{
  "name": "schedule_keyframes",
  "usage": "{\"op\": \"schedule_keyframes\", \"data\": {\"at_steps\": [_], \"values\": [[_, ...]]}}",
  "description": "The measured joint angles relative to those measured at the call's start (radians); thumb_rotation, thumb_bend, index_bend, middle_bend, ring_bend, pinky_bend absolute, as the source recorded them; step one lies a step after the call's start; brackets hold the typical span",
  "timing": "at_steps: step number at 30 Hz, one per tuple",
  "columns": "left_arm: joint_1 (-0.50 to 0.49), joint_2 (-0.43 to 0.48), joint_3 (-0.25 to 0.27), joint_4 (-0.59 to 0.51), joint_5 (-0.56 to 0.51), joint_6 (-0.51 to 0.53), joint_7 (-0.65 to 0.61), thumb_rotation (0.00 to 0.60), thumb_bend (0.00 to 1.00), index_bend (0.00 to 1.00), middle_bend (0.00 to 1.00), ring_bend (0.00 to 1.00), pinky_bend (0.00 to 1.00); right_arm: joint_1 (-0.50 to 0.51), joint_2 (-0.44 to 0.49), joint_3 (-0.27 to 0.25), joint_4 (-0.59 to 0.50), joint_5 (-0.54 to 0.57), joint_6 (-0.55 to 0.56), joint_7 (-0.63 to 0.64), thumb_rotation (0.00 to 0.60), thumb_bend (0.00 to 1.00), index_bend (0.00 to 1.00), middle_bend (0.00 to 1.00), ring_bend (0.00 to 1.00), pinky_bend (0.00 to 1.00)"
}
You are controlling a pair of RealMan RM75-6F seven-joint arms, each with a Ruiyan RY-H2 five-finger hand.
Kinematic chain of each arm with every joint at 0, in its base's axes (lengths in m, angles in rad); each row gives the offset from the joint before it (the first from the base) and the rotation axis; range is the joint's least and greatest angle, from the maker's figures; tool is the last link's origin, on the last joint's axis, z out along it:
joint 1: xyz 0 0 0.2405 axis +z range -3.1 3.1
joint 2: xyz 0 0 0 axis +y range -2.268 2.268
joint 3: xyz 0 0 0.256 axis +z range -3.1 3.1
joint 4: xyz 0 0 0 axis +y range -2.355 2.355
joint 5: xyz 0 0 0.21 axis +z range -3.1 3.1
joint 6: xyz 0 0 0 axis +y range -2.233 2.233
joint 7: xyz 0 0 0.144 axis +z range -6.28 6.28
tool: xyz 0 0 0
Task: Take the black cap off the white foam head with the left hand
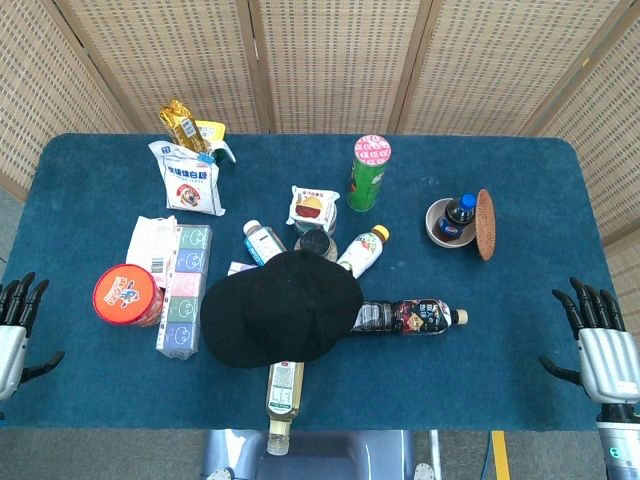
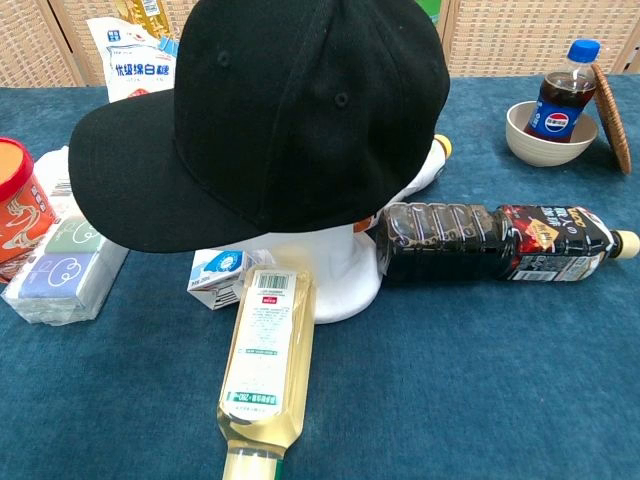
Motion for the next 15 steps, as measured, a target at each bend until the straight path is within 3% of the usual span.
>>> {"op": "schedule_keyframes", "data": {"at_steps": [10,15], "values": [[-0.008,-0.013,-0.004,0.027,0.038,0.015,-0.029,0.600,0.00,0.00,0.00,0.00,0.00,0.001,-0.001,0.001,-0.007,0.000,0.001,-0.007,0.600,0.00,0.13,0.02,0.02,0.00],[-0.042,-0.060,-0.018,0.143,0.112,0.041,-0.126,0.600,0.00,0.00,0.00,0.00,0.05,0.006,-0.005,0.001,-0.002,0.016,-0.021,-0.016,0.600,0.00,0.13,0.02,0.02,0.00]]}}
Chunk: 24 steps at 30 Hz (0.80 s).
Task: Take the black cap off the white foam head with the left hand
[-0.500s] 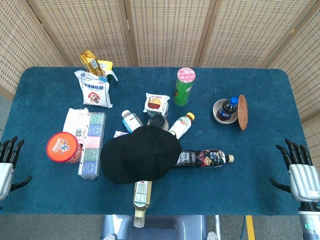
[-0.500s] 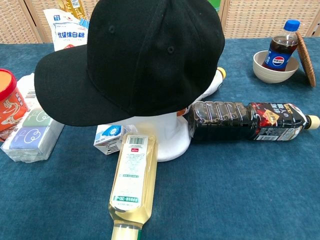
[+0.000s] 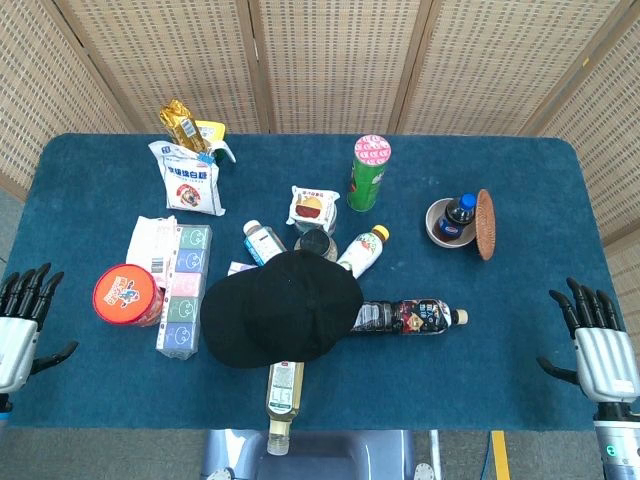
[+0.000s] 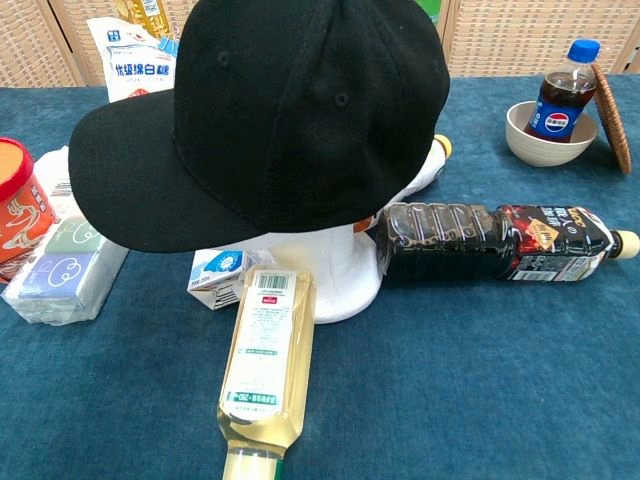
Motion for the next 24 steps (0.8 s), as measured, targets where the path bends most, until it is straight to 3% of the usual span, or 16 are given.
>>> {"op": "schedule_keyframes", "data": {"at_steps": [6,9,17,24], "values": [[-0.082,-0.088,-0.030,0.187,0.094,0.041,-0.168,0.600,0.00,0.00,0.00,0.00,0.05,-0.001,-0.006,-0.008,0.003,-0.005,0.000,-0.013,0.600,0.00,0.14,0.02,0.02,0.00],[-0.141,-0.122,-0.046,0.231,0.155,0.069,-0.217,0.600,0.00,0.00,0.00,0.00,0.05,-0.002,-0.007,-0.010,0.000,-0.011,0.004,-0.018,0.600,0.00,0.13,0.02,0.02,0.00],[-0.214,-0.134,-0.053,0.169,0.191,0.037,-0.189,0.600,0.00,0.00,0.00,0.00,0.05,0.002,-0.011,-0.008,0.004,0.002,-0.008,-0.026,0.600,0.00,0.13,0.02,0.02,0.00],[-0.241,-0.141,-0.029,0.119,0.194,-0.007,-0.187,0.600,0.00,0.00,0.00,0.00,0.05,0.003,-0.010,-0.007,0.005,0.005,-0.010,-0.023,0.600,0.00,0.14,0.02,0.02,0.00]]}}
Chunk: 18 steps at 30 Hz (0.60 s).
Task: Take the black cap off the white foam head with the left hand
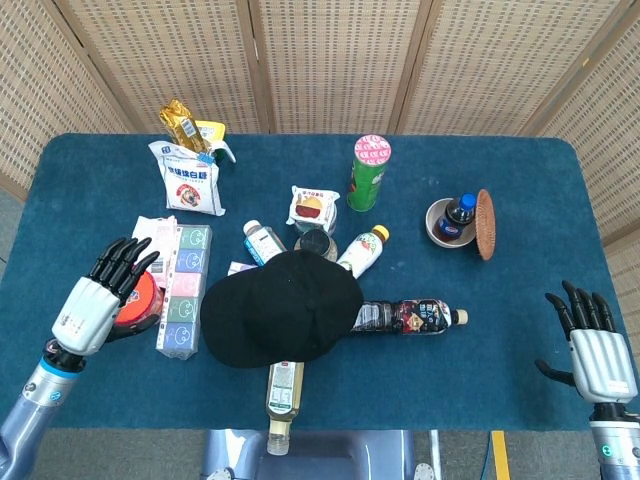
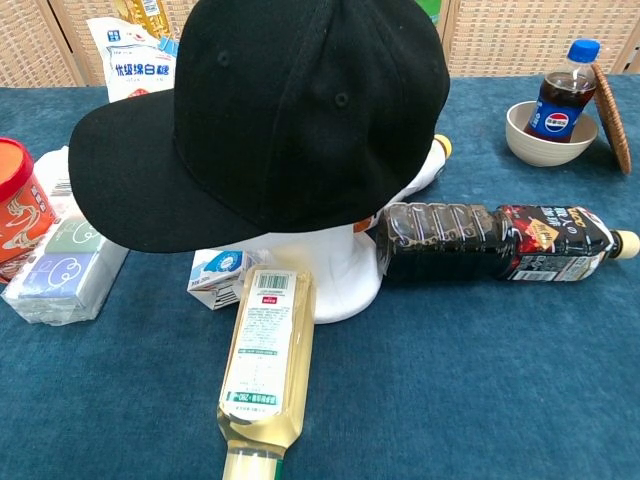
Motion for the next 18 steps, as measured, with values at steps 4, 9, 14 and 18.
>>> {"op": "schedule_keyframes", "data": {"at_steps": [4,9,14,18], "values": [[-0.013,-0.013,0.008,-0.005,0.010,-0.003,-0.027,0.600,0.00,0.00,0.00,0.00,0.05,0.002,-0.001,-0.002,0.000,0.000,-0.006,-0.002,0.600,0.00,0.13,0.02,0.02,0.00],[-0.035,-0.055,0.015,0.027,0.041,0.014,-0.075,0.600,0.00,0.00,0.00,0.00,0.05,0.003,-0.001,-0.006,-0.002,-0.004,-0.008,-0.005,0.600,0.00,0.13,0.02,0.02,0.00],[-0.071,-0.111,0.011,0.034,0.042,0.009,-0.111,0.600,0.00,0.00,0.00,0.00,0.05,0.003,-0.001,-0.008,-0.004,-0.005,-0.010,-0.009,0.600,0.00,0.13,0.02,0.02,0.00],[-0.090,-0.133,-0.005,0.026,0.012,-0.014,-0.088,0.600,0.00,0.00,0.00,0.00,0.05,0.005,-0.001,-0.010,-0.004,-0.005,-0.016,-0.006,0.600,0.00,0.13,0.02,0.02,0.00]]}}
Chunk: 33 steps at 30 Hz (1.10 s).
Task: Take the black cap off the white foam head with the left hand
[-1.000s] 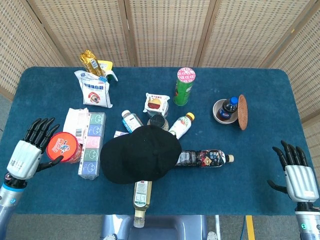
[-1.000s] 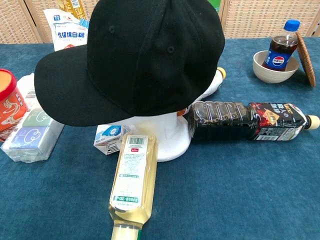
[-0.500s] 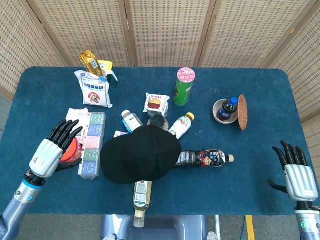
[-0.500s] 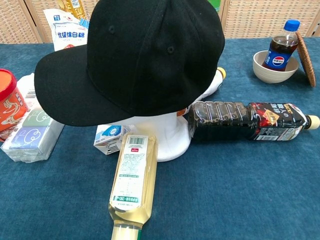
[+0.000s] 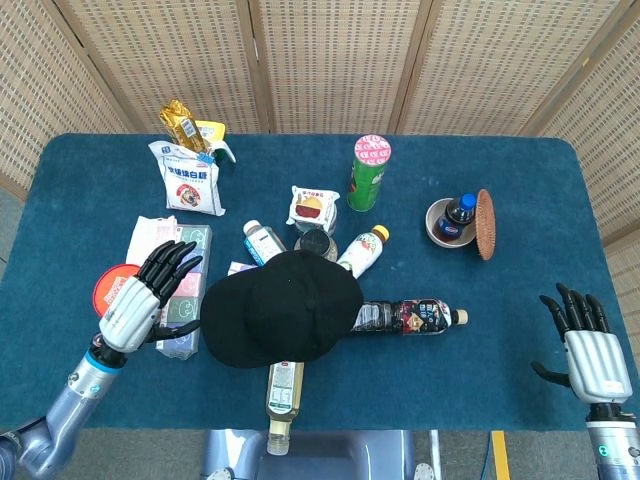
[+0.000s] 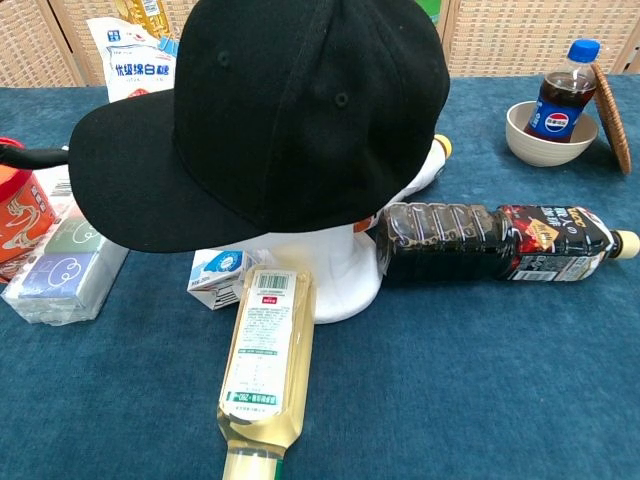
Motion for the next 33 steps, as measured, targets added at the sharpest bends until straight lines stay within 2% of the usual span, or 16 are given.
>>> {"op": "schedule_keyframes", "data": {"at_steps": [7,13,21,24,29,33], "values": [[-0.032,-0.043,-0.017,0.010,-0.040,-0.038,0.021,0.600,0.01,0.00,0.00,0.00,0.12,0.003,-0.002,-0.002,0.002,0.001,-0.007,-0.001,0.600,0.00,0.13,0.02,0.02,0.00],[-0.048,-0.072,-0.026,0.016,-0.068,-0.051,0.030,0.600,0.15,0.02,0.01,0.00,0.19,0.005,-0.003,-0.001,0.003,0.000,-0.008,0.000,0.600,0.00,0.13,0.02,0.02,0.00],[-0.057,-0.096,-0.027,0.022,-0.090,-0.057,0.031,0.600,0.26,0.17,0.11,0.02,0.26,0.004,-0.001,-0.003,0.002,-0.003,-0.005,0.002,0.600,0.00,0.13,0.02,0.02,0.00],[-0.058,-0.106,-0.032,0.022,-0.093,-0.044,0.034,0.600,0.28,0.24,0.18,0.07,0.32,0.003,0.001,-0.004,0.000,-0.007,-0.001,0.002,0.600,0.00,0.13,0.02,0.02,0.00],[-0.058,-0.123,-0.038,0.036,-0.090,-0.014,0.033,0.600,0.32,0.47,0.37,0.24,0.48,0.001,0.003,-0.006,-0.003,-0.011,0.003,0.003,0.600,0.00,0.13,0.03,0.02,0.00],[-0.058,-0.140,-0.045,0.062,-0.083,0.020,0.029,0.600,0.35,0.55,0.45,0.31,0.54,-0.001,0.005,-0.007,-0.006,-0.014,0.006,0.005,0.600,0.00,0.14,0.03,0.02,0.00]]}}
